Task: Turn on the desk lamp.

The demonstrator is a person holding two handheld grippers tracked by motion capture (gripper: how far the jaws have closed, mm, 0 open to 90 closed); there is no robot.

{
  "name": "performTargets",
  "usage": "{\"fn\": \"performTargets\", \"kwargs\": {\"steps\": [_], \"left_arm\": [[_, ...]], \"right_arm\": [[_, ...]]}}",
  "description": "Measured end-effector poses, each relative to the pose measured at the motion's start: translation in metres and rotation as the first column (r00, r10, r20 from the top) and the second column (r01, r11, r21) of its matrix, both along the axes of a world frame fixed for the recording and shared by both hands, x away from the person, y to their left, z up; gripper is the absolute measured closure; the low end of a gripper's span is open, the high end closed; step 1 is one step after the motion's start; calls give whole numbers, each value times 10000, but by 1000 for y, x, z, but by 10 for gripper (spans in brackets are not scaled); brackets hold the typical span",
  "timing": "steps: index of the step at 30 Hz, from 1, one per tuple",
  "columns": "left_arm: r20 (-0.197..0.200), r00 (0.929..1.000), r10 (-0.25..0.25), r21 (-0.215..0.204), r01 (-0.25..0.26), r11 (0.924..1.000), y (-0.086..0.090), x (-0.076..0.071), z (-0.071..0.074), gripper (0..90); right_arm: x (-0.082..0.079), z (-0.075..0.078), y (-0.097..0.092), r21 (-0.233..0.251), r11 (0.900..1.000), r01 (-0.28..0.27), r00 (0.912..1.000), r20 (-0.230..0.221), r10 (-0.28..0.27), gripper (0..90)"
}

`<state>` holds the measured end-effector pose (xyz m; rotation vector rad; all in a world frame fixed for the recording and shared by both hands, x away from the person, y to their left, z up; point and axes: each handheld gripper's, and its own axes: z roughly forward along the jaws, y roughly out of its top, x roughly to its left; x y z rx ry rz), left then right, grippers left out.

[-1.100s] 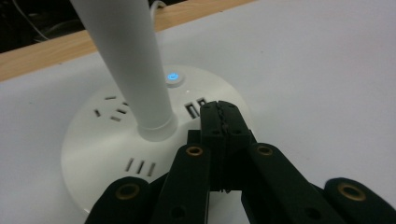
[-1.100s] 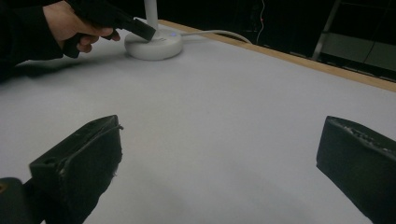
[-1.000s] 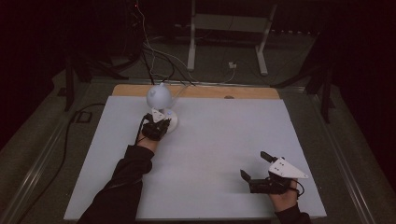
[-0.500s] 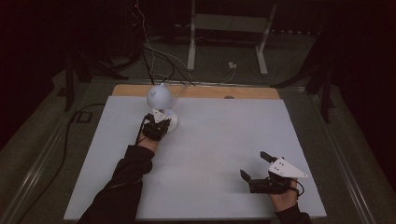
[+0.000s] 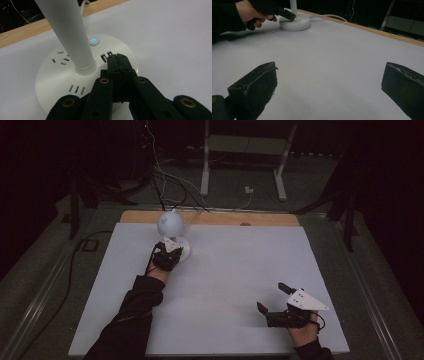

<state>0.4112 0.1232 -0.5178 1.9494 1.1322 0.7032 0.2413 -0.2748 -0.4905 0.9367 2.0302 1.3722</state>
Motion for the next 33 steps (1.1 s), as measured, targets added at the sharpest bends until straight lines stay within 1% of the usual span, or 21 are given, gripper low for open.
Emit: {"fn": "performTargets", "kwargs": {"steps": [2,4,5,7,9,11,14,16,19,21,22,23,24,25,26,27,28,29,30,31,33], "left_arm": [[-149,9998,103,-207,-106,9997,2,-1,1,900],[-59,9997,233,-305,-234,9993,1,-3,4,900],[-73,9998,190,-376,-192,9991,1,-4,6,899],[-93,9999,108,-445,-112,9989,-2,-7,8,834],[-142,9999,25,-477,-32,9989,-5,-9,11,809],[-211,9998,3,-443,-13,9990,-8,-11,13,750],[-199,9996,216,-396,-224,9990,-10,-14,17,636],[-312,9993,203,-595,-221,9980,-10,-16,19,587],[-450,9988,205,-617,-233,9978,-10,-17,21,492],[-493,9984,262,-710,-297,9970,-10,-18,23,436],[-428,9984,381,-778,-414,9961,-9,-20,24,373],[-391,9985,382,-852,-415,9955,-8,-20,24,347],[-366,9985,411,-842,-441,9955,-8,-21,25,338],[-362,9981,505,-795,-533,9954,-8,-22,26,289],[-429,9979,495,-855,-530,9949,-7,-22,27,257],[-484,9976,504,-957,-549,9939,-6,-23,28,250],[-530,9973,512,-1033,-565,9930,-6,-23,30,215],[-650,9969,446,-1079,-514,9928,-5,-23,31,164],[-869,9955,387,-1110,-483,9926,-5,-23,32,164],[-1047,9939,344,-1203,-470,9916,-4,-23,33,128],[-1225,9919,335,-1333,-499,9898,-3,-24,34,69]], "right_arm": [[0,0,0,12,10000,8,10000,5,-8,0],[0,0,0,30,10000,14,10000,10,-14,0],[0,0,-1,39,10000,13,10000,-8,-13,0],[0,1,-1,33,10000,2,10000,10,-2,0],[-1,1,-1,35,10000,16,10000,31,-16,0],[0,1,-1,36,10000,14,10000,21,-15,0],[0,1,-1,20,10000,4,10000,15,-4,0],[0,1,-1,31,10000,0,10000,27,0,0],[0,1,-2,36,10000,6,10000,37,-6,0],[0,1,-2,52,10000,14,10000,14,-14,0],[0,1,-2,43,10000,9,10000,6,-9,0],[0,0,-1,33,10000,0,10000,-4,0,0],[0,0,-1,32,10000,2,10000,-10,-2,0],[0,0,-1,37,10000,1,10000,-19,-1,0],[0,0,-1,44,10000,6,10000,-25,-5,0],[0,0,-1,60,10000,10,10000,-36,-9,0],[1,0,-2,64,10000,19,10000,-32,-19,0],[1,0,-2,81,10000,21,10000,-31,-21,0],[1,0,-2,81,10000,21,10000,-31,-21,0],[1,-1,-3,94,10000,27,10000,-44,-27,0],[2,-1,-4,142,9999,52,10000,-63,-51,0]]}}
